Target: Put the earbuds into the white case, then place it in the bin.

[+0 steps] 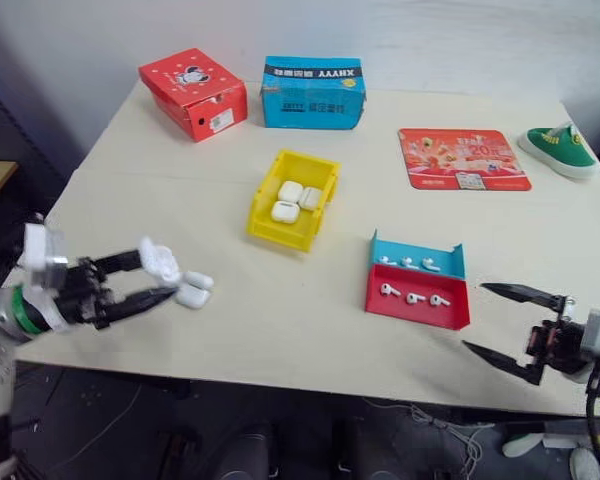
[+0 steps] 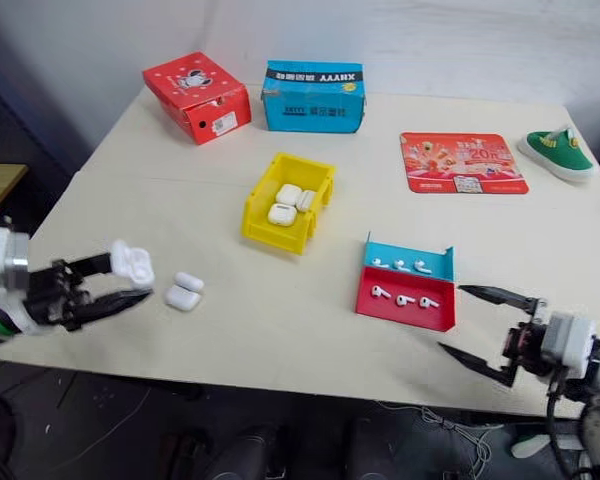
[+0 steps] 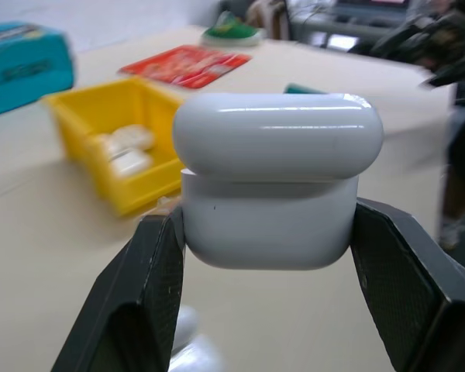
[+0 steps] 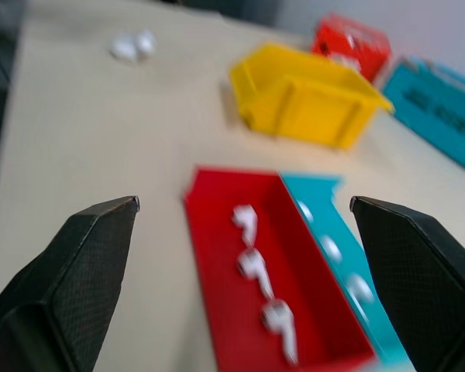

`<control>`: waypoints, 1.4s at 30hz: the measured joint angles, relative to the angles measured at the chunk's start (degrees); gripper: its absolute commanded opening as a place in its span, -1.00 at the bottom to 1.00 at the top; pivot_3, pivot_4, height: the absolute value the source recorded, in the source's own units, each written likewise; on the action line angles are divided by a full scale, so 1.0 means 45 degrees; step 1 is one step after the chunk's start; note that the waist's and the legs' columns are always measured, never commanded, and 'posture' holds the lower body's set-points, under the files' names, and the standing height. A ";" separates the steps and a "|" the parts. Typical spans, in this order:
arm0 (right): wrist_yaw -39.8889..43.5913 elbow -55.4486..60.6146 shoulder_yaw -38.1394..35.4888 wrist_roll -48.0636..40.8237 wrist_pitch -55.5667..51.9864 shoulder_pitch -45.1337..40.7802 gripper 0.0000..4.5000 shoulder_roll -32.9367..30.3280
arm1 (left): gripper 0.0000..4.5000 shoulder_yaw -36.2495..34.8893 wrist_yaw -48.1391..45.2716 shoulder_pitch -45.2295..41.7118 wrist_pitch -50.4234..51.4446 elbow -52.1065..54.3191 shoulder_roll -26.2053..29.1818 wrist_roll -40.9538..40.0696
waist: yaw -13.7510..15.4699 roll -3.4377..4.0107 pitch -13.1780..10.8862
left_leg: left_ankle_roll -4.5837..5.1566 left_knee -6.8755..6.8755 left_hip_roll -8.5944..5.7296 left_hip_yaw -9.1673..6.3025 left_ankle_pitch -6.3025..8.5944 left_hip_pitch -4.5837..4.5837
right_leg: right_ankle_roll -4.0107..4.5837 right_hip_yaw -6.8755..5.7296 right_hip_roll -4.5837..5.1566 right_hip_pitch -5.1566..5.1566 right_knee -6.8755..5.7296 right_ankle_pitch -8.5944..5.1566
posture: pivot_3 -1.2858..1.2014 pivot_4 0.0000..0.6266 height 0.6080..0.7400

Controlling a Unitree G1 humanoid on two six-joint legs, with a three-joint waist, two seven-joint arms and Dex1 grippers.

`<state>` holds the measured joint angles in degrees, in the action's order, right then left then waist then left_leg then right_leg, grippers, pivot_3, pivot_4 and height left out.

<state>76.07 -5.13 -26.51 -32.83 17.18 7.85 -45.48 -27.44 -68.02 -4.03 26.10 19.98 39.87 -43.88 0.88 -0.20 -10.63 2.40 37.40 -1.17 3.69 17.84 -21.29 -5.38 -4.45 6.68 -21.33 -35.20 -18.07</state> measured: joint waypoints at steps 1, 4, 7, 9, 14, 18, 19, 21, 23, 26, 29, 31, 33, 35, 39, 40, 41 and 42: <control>-0.0362 -0.0120 -0.0296 0.0205 -0.0293 0.0187 1.00 -0.0251 | 0.23 0.0368 0.0318 -0.0008 0.0017 0.0787 -0.0480 -0.0475 | 0.0066 0.0005 0.0002 | 0.0001 0.0002 -0.0001 0.0002 -0.0002 0.0002 | -0.0007 0.0002 0.0000 0.0005 0.0003 0.0004 | 0.03 -0.52 1.00; -0.0417 -0.0183 -0.1084 0.0320 -0.0526 0.1110 1.00 -0.0747 | 0.23 0.1695 0.0784 0.0114 0.0012 0.2145 -0.1459 -0.1171 | 0.0104 0.0012 0.0005 | -0.0009 -0.0010 0.0003 0.0006 -0.0013 0.0023 | -0.0010 0.0000 -0.0019 0.0021 0.0006 0.0005 | 0.03 -0.52 1.00; -0.1095 -0.0140 -0.1695 0.1758 -0.0571 0.2624 1.00 -0.1268 | 0.23 0.3078 0.1307 -0.0042 -0.0223 0.2336 -0.2776 -0.1165 | 0.0118 0.0053 0.0028 | -0.0001 -0.0010 0.0003 0.0017 -0.0026 0.0021 | -0.0016 -0.0001 -0.0023 0.0027 0.0015 0.0009 | 0.03 -0.52 1.00; -0.1747 -0.0190 -0.1941 0.2589 -0.0825 0.3075 1.00 -0.1430 | 0.23 0.4005 0.1539 -0.0143 -0.0430 0.2351 -0.3440 -0.1059 | 0.0120 0.0038 0.0020 | 0.0008 -0.0001 0.0003 0.0020 -0.0034 0.0018 | -0.0043 -0.0001 -0.0025 0.0042 0.0034 0.0023 | 0.03 -0.52 1.00; -0.2388 0.2170 -0.2040 0.2088 -0.2702 0.2771 1.00 -0.1627 | 0.23 0.5154 0.1770 -0.0457 -0.1113 0.2196 -0.4260 -0.0717 | -0.0195 0.0071 0.0024 | 0.0013 -0.0001 0.0020 0.0057 -0.0058 0.0045 | -0.0075 -0.0001 -0.0027 0.0061 0.0048 0.0040 | 0.03 -0.52 1.00; -0.3158 0.5316 -0.1103 0.0446 -0.6282 0.1085 1.00 -0.3168 | 0.23 0.5934 0.1497 -0.0359 -0.1997 0.1627 -0.4435 0.0050 | -0.0196 0.0074 0.0011 | 0.0034 -0.0010 0.0033 0.0030 -0.0069 0.0039 | -0.0075 -0.0024 -0.0027 0.0042 0.0036 0.0044 | 0.03 -0.52 1.00; -0.3396 0.5914 -0.0471 0.0071 -0.7318 0.0227 1.00 -0.3727 | 0.23 0.5969 0.1455 -0.0406 -0.2224 0.1339 -0.4433 0.0208 | -0.0165 0.0072 0.0010 | 0.0035 -0.0008 0.0036 0.0020 -0.0069 0.0022 | -0.0068 -0.0028 -0.0028 0.0028 0.0037 0.0044 | 0.03 -0.52 1.00; -0.3743 0.6631 0.0679 -0.0345 -0.8800 -0.1140 1.00 -0.4359 | 0.23 0.5970 0.1451 -0.0533 -0.2449 0.0989 -0.4419 0.0363 | -0.0115 0.0066 0.0007 | 0.0026 -0.0009 0.0035 0.0011 -0.0076 -0.0008 | -0.0064 -0.0028 -0.0027 0.0002 0.0044 0.0044 | 0.03 -0.52 1.00; -0.4015 0.6987 0.2019 -0.0400 -0.9988 -0.2441 1.00 -0.4684 | 0.23 0.5937 0.1419 -0.0594 -0.2589 0.0746 -0.4341 0.0409 | -0.0008 0.0066 0.0007 | 0.0021 -0.0006 0.0034 0.0006 -0.0083 -0.0057 | -0.0062 -0.0029 -0.0026 -0.0039 0.0068 0.0043 | 0.03 -0.52 1.00; -0.4312 0.7014 0.3853 -0.0211 -1.1478 -0.4063 1.00 -0.4778 | 0.23 0.5880 0.1360 -0.0513 -0.2702 0.0551 -0.4149 0.0478 | 0.0094 0.0071 0.0009 | 0.0093 -0.0006 0.0032 0.0006 -0.0073 -0.0077 | -0.0061 -0.0032 -0.0026 -0.0043 0.0112 0.0043 | 0.03 -0.52 1.00; -0.4331 0.6945 0.5250 0.0236 -1.2455 -0.5407 0.58 -0.4800 | 0.23 0.5893 0.1414 -0.0448 -0.2744 0.0504 -0.4111 0.0526 | 0.0092 0.0073 0.0010 | 0.0116 0.0003 0.0026 -0.0001 -0.0047 -0.0114 | -0.0062 -0.0043 -0.0027 -0.0052 0.0159 0.0043 | 0.03 -0.52 1.00; -0.4296 0.6837 0.5946 0.0718 -1.2713 -0.5946 0.25 -0.4840 | 0.23 0.5899 0.1494 -0.0426 -0.2747 0.0528 -0.4105 0.0535 | 0.0090 0.0073 0.0010 | 0.0130 0.0005 0.0020 -0.0005 -0.0030 -0.0134 | -0.0063 -0.0055 -0.0027 -0.0054 0.0181 0.0044 | 0.03 -0.52 1.00; -0.4273 0.6580 0.6582 0.1361 -1.2800 -0.6164 -0.09 -0.4869 | 0.23 0.5892 0.1585 -0.0320 -0.2754 0.0555 -0.4088 0.0544 | 0.0088 0.0074 0.0011 | 0.0138 0.0028 0.0015 -0.0028 -0.0014 -0.0167 | -0.0064 -0.0082 -0.0027 -0.0055 0.0198 0.0045 | 0.03 -0.52 1.00; -0.4124 0.6422 0.7106 0.1881 -1.2935 -0.6204 -0.25 -0.4974 | 0.23 0.5892 0.1655 -0.0132 -0.2764 0.0581 -0.4051 0.0580 | 0.0087 0.0075 0.0010 | 0.0148 0.0055 0.0013 -0.0038 -0.0002 -0.0193 | -0.0067 -0.0102 -0.0027 -0.0057 0.0203 0.0046 | 0.03 -0.52 1.00; -0.3791 0.6190 0.7712 0.2557 -1.3174 -0.6582 -0.25 -0.5110 | 0.23 0.5904 0.1860 0.0016 -0.2790 0.0658 -0.4014 0.0703 | 0.0079 0.0076 0.0009 | 0.0155 0.0123 0.0014 -0.0043 0.0005 -0.0205 | -0.0082 -0.0109 -0.0027 -0.0041 0.0190 0.0054 | 0.03 -0.52 1.00; -0.3733 0.6133 0.7797 0.2692 -1.3236 -0.6661 -0.25 -0.5114 | 0.23 0.5926 0.1892 0.0021 -0.2803 0.0717 -0.4014 0.0740 | 0.0079 0.0076 0.0009 | 0.0155 0.0127 0.0015 -0.0046 0.0004 -0.0204 | -0.0090 -0.0109 -0.0026 -0.0036 0.0190 0.0059 | 0.03 -0.52 1.00; -0.3656 0.6049 0.7879 0.2854 -1.3271 -0.6701 -0.25 -0.5124 | 0.23 0.5964 0.1911 0.0039 -0.2822 0.0807 -0.4014 0.0772 | 0.0083 0.0075 0.0009 | 0.0154 0.0130 0.0015 -0.0045 0.0005 -0.0205 | -0.0100 -0.0109 -0.0025 -0.0035 0.0192 0.0064 | 0.03 -0.52 1.00; -0.3580 0.5965 0.7993 0.3067 -1.3279 -0.6741 -0.25 -0.5160 | 0.23 0.6001 0.1920 0.0051 -0.2859 0.0876 -0.4014 0.0779 | 0.0084 0.0075 0.0009 | 0.0153 0.0131 0.0015 -0.0045 0.0005 -0.0204 | -0.0108 -0.0108 -0.0023 -0.0034 0.0191 0.0068 | 0.03 -0.52 1.00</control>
<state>59.97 21.71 9.46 -19.03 -42.58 -22.48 -68.70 -0.44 -59.38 -3.80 13.24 23.93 21.81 -40.37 1.26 0.14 -10.59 3.08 37.98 -1.10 3.49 17.86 -22.21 -5.87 -4.94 6.57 -21.48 -34.34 -17.76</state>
